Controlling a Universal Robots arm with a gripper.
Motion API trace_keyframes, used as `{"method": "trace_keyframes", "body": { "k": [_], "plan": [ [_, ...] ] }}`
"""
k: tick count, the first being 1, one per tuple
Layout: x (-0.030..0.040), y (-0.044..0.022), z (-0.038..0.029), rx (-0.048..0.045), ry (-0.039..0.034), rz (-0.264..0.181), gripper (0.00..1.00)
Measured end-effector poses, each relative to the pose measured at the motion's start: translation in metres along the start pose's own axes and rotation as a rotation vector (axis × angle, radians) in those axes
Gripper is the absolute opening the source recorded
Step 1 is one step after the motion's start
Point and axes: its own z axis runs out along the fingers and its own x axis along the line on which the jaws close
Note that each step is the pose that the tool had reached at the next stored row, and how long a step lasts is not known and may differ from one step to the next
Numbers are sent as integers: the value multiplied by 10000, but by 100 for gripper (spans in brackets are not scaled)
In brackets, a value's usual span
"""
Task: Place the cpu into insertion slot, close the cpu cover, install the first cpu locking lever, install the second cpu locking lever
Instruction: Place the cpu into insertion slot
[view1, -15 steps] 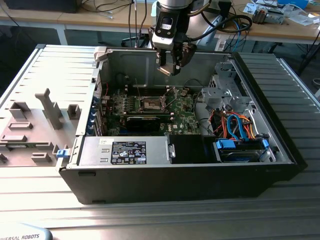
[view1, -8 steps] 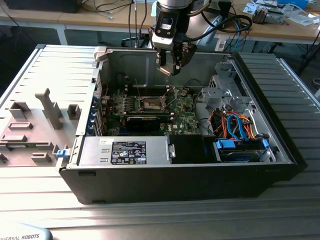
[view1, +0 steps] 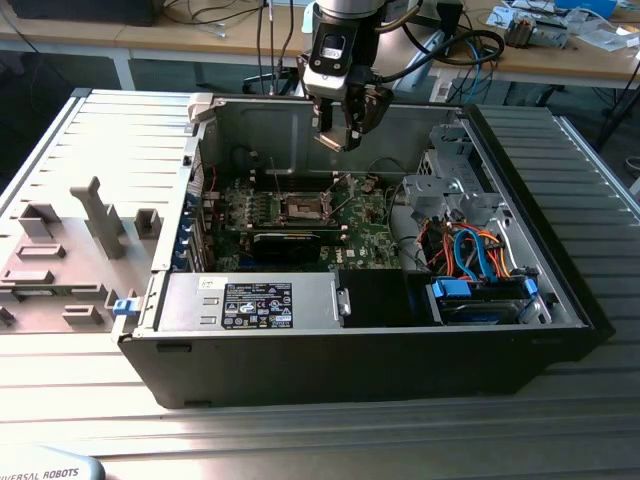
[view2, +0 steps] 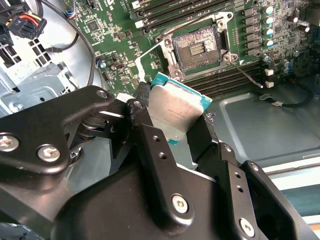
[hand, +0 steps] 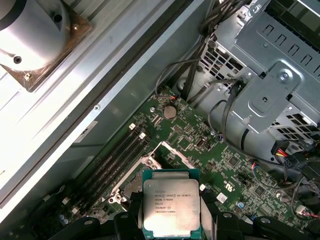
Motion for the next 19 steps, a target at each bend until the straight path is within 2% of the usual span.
{"method": "trace_keyframes", "body": {
  "k": [19],
  "plan": [
    [0,0,0,-3,-12,128,54]
  ]
}}
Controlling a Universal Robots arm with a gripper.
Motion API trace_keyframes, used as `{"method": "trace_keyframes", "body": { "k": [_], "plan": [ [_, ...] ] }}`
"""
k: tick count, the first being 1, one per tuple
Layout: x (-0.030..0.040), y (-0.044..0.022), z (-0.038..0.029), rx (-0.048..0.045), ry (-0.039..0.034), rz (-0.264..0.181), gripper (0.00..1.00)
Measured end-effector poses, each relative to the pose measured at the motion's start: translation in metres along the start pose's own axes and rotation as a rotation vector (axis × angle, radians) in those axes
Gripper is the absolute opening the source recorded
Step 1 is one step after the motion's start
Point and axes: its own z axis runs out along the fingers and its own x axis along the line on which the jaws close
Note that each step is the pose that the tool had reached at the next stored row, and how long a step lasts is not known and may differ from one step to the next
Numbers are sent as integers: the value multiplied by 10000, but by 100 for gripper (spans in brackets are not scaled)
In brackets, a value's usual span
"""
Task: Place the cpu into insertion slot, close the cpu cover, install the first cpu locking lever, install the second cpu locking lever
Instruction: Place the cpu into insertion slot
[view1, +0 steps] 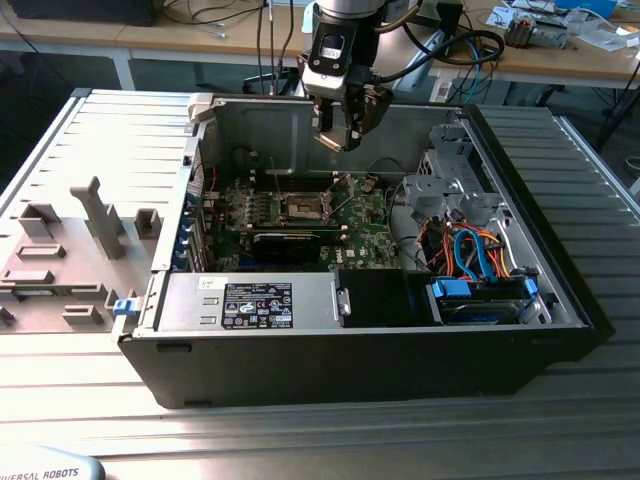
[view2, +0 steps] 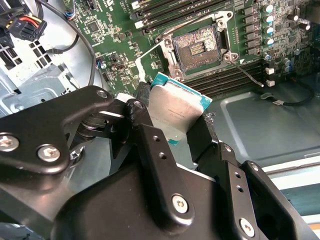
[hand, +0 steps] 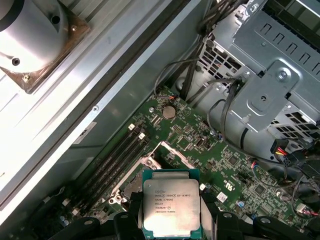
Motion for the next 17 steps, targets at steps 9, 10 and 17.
{"method": "trace_keyframes", "body": {
  "k": [9,10,17],
  "plan": [
    [0,0,0,-2,-8,84,54],
    [0,0,0,-1,-8,91,54],
    [0,0,0,-3,-13,146,54]
  ]
}}
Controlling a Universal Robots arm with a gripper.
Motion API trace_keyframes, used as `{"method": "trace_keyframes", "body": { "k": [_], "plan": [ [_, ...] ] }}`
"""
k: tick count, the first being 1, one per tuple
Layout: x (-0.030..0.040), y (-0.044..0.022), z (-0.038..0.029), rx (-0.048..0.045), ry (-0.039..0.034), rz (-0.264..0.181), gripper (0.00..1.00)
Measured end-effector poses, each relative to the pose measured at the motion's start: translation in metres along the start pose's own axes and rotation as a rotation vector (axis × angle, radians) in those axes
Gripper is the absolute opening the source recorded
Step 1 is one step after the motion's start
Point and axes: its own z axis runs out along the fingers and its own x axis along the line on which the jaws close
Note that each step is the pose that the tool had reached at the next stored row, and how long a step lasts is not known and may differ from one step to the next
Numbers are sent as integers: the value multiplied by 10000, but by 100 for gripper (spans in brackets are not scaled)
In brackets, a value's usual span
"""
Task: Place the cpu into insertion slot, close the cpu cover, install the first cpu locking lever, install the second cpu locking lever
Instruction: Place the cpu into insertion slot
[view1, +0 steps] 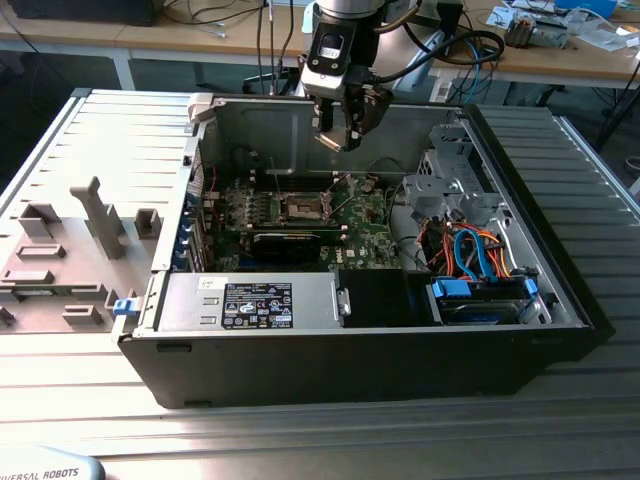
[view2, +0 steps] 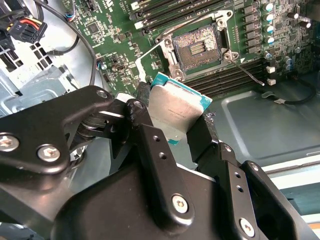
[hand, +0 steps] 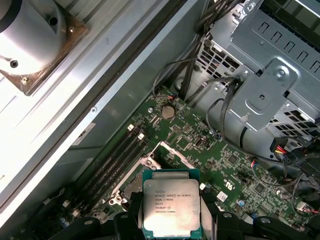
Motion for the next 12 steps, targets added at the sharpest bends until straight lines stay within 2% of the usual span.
{"method": "trace_keyframes", "body": {
  "k": [12],
  "plan": [
    [0,0,0,-2,-7,83,54]
  ]
}}
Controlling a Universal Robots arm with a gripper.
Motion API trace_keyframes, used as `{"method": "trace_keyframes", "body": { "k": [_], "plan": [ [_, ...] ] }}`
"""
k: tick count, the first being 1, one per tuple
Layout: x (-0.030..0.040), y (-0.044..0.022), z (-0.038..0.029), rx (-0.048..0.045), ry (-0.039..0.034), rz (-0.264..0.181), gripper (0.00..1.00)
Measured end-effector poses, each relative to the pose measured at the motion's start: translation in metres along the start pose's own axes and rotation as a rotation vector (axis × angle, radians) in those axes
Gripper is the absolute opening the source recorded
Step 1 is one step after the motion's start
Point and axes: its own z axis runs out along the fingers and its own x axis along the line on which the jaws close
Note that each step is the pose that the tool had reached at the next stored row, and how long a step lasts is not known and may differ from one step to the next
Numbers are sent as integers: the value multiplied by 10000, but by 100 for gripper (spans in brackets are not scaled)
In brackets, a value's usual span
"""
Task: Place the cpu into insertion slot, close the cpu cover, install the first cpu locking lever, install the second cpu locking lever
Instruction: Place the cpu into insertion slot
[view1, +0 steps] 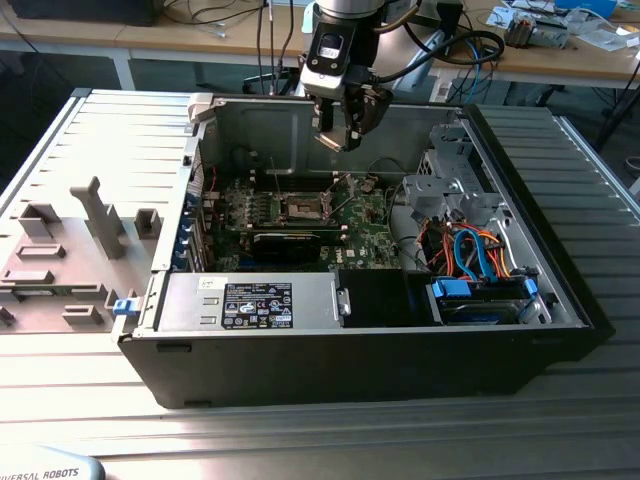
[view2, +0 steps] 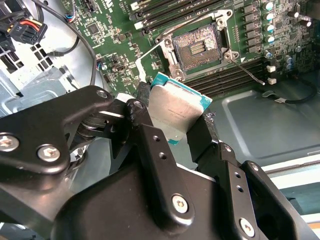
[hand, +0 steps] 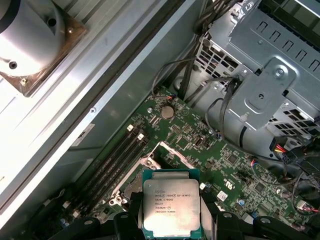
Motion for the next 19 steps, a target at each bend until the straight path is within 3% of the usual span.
{"method": "trace_keyframes", "body": {
  "k": [19],
  "plan": [
    [0,0,0,-2,-11,119,54]
  ]
}}
